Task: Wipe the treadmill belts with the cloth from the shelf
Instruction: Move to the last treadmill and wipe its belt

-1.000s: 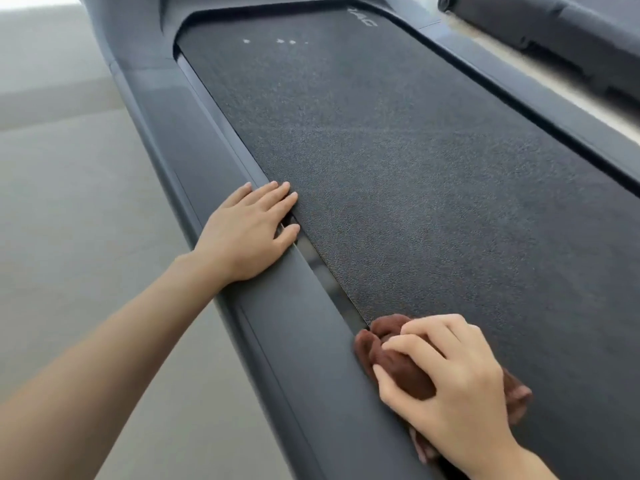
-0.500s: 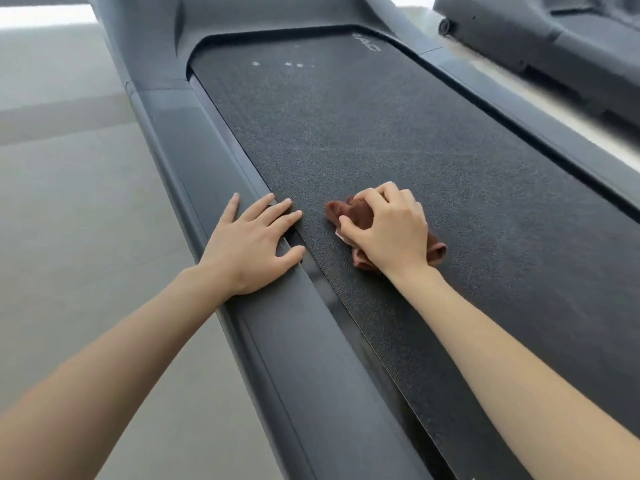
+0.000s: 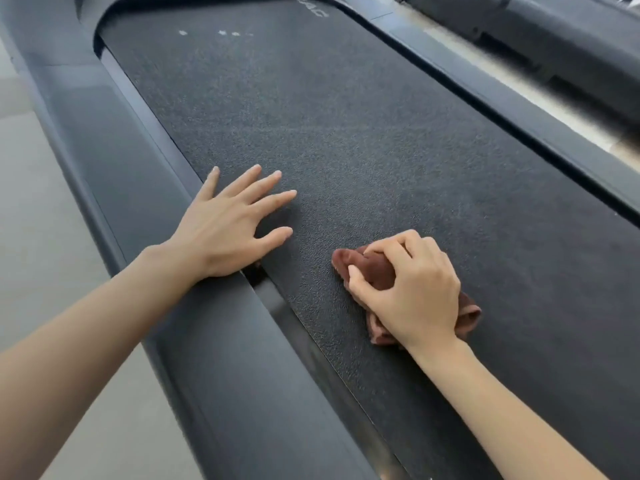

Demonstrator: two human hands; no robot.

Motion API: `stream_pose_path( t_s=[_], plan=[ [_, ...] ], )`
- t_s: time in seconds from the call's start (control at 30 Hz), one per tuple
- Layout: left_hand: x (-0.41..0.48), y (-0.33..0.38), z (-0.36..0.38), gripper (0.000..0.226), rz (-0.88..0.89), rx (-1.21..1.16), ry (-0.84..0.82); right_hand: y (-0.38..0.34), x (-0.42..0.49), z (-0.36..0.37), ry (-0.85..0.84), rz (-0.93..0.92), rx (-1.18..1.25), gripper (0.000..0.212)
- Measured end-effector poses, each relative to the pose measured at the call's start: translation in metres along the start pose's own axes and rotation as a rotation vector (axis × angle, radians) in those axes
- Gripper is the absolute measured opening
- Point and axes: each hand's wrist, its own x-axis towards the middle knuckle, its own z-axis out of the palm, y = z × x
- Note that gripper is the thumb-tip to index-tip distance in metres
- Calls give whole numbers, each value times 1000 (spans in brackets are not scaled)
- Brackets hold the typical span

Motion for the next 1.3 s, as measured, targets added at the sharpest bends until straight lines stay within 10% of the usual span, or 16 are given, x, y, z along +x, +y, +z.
stream_pose_path(
  t_s=[0.37, 0.83, 1.3],
  plan=[
    [9, -1, 3, 74, -86, -74, -52, 22, 175, 87, -56, 223, -174, 38],
    [8, 0, 5, 76, -83, -62, -38, 53, -34, -39, -22, 47, -54, 23],
    [7, -4, 11, 64, -61, -43, 21, 89, 156, 61, -27, 222, -201, 38]
  ],
)
